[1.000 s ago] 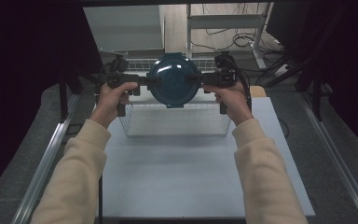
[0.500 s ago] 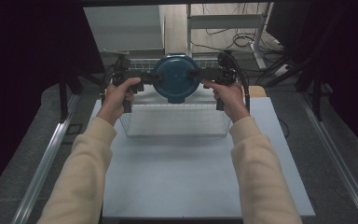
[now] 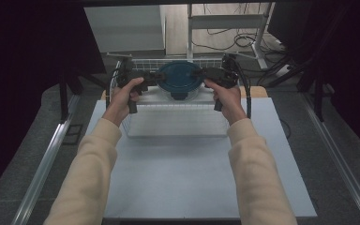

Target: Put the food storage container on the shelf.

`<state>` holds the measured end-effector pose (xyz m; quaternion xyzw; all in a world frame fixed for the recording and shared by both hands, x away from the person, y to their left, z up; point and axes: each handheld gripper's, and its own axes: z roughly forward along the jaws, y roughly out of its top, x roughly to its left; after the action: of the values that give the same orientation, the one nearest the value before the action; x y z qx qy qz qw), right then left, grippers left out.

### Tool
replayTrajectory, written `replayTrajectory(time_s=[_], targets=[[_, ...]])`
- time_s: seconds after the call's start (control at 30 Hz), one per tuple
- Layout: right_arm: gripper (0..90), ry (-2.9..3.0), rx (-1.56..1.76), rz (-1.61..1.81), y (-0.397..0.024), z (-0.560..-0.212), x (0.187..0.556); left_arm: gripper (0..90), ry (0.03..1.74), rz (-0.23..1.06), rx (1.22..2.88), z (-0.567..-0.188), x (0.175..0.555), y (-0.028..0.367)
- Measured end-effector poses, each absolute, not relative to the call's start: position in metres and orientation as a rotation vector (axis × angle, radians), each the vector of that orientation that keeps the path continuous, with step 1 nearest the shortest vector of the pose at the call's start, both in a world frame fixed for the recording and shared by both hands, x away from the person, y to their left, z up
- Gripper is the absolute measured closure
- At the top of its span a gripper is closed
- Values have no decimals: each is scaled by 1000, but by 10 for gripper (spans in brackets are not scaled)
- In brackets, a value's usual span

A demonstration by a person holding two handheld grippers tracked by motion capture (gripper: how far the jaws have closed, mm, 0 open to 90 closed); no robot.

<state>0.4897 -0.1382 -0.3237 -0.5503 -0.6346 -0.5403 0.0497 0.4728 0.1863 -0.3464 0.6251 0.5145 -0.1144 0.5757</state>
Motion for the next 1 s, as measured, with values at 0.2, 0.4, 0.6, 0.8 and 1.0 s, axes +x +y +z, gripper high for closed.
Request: replayTrajectory(time_s=[0.2,0.4,0.6,0.8,1.0], targets=[[156,-2103,-1679,-1725,-144,-307,464,205,1168,-75,1514,-328,445,188],[156,-2399,-1491,-1747,-155,-304,425,205,1095,82,1602,-321,401,192],[156,-2518,-1362,-1800,-173,-316,376,210,1006,164,1679,-333,344,196],[168,-2626,-1292,-1833,-198,-347,320,210,959,217,1737,-367,288,196],[173,-2619,-1347,-1808,-223,-393,284,207,997,213,1768,-416,252,196]])
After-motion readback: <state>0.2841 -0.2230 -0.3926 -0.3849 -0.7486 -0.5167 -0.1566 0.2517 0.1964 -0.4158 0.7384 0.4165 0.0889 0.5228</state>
